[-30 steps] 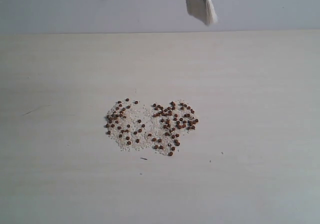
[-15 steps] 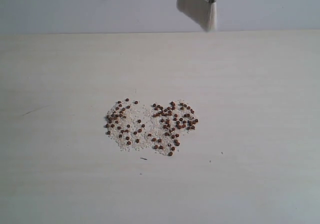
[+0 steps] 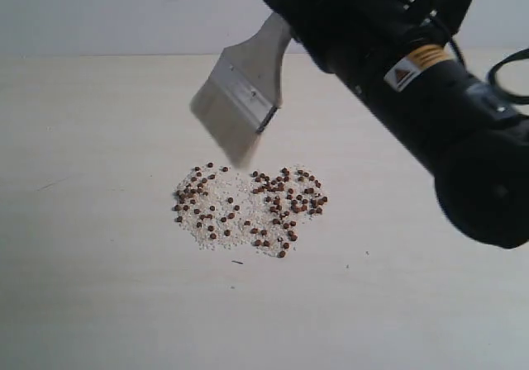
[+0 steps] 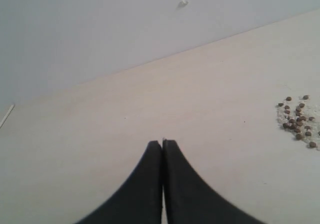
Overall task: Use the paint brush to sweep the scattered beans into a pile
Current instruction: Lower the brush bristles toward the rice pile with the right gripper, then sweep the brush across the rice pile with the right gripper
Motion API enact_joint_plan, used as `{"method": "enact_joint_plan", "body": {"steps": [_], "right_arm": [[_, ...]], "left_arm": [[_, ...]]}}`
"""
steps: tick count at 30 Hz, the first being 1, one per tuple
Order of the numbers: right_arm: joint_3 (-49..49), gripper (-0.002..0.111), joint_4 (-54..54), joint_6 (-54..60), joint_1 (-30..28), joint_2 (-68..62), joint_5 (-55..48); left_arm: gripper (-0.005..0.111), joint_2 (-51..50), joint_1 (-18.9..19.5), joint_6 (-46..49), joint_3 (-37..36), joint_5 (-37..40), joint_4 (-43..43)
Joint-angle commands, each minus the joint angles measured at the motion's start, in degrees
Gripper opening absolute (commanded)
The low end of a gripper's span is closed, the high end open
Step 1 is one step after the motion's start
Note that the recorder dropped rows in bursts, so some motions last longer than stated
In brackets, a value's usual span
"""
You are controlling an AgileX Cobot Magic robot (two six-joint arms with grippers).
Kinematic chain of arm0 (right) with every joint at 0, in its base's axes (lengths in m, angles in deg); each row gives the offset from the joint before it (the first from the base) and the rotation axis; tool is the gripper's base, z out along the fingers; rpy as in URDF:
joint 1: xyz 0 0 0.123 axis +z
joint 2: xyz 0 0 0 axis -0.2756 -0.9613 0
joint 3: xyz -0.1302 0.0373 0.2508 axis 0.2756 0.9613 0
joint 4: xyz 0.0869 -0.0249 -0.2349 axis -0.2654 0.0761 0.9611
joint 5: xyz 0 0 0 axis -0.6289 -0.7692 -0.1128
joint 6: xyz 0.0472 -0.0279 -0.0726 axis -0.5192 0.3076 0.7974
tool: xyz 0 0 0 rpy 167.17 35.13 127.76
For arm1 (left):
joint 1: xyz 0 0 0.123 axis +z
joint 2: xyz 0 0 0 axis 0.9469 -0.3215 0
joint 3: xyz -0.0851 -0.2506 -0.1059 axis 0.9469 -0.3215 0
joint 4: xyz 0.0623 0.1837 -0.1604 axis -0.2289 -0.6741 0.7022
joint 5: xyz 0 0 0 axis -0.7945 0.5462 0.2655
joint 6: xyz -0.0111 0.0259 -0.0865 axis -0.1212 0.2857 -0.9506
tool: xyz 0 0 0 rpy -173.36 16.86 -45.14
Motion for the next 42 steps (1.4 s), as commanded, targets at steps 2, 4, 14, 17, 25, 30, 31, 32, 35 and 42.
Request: {"method": "enact_joint_plan", "body": {"steps": [2,4,14,17,25,30,31,32,35,42], "right_arm": [[-2.14,0.000,3.35,-12.65,1.54,-14.62,12.15],[-6.37,0.000,1.98,-12.06,4.06,-20.15,13.33],[-24.37,0.000,-18.54,13.11,13.39,-34.23,10.82],[-28.30,0.000,-20.58,17.42,14.27,-37.30,10.51],[-33.98,0.000,-23.99,17.00,14.36,-43.77,9.36],[-34.31,0.000,-33.33,20.66,14.36,-44.61,7.71],[-34.31,0.000,-34.66,22.77,14.36,-44.61,7.71],[-34.31,0.000,-35.58,25.24,14.36,-44.61,7.71],[-34.31,0.000,-38.48,31.01,14.36,-44.61,7.83],[-34.31,0.000,-47.13,42.05,14.36,-43.11,8.34]], "left_arm": [[0.000,0.20,0.05,-0.10,-0.05,0.05,0.18],[0.000,0.20,0.05,-0.10,-0.05,0.05,0.18],[0.000,0.20,0.05,-0.10,-0.05,0.05,0.18],[0.000,0.20,0.05,-0.10,-0.05,0.05,0.18],[0.000,0.20,0.05,-0.10,-0.05,0.05,0.18],[0.000,0.20,0.05,-0.10,-0.05,0.05,0.18],[0.000,0.20,0.05,-0.10,-0.05,0.05,0.18],[0.000,0.20,0.05,-0.10,-0.05,0.05,0.18],[0.000,0.20,0.05,-0.10,-0.05,0.05,0.18],[0.000,0.20,0.05,-0.10,-0.05,0.05,0.18]]}}
